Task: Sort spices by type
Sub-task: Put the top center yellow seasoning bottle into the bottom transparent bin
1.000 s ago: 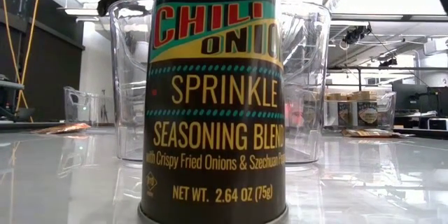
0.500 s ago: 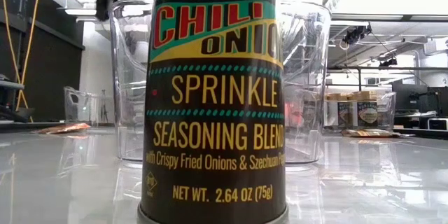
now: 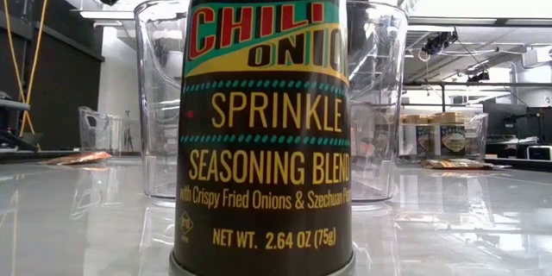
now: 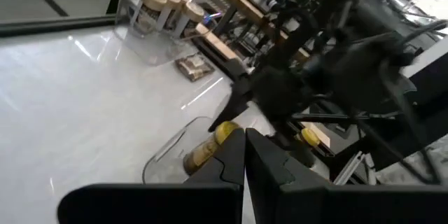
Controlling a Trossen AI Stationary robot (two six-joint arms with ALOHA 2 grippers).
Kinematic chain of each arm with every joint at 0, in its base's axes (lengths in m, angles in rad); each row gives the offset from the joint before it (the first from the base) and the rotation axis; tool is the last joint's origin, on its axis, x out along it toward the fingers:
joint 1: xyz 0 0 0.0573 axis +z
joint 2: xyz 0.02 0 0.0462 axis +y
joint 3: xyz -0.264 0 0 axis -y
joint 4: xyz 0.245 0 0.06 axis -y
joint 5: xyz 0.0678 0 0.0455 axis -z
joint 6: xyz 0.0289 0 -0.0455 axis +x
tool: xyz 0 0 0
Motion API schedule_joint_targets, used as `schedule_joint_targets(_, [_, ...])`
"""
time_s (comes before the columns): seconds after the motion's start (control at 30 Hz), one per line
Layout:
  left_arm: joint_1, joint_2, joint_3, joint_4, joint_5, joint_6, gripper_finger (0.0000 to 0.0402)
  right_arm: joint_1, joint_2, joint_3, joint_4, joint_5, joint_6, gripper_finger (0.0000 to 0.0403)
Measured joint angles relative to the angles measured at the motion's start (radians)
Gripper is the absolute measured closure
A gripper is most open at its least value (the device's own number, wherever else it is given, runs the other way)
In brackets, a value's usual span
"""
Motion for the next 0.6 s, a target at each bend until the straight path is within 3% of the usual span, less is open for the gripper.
schedule_joint_targets(0.6, [0.000,-0.046,0.001,-0.025,0.003,0.099,0.0402,-0.053,0.001,-0.029,0.034,-0.034,0.024,0.0176])
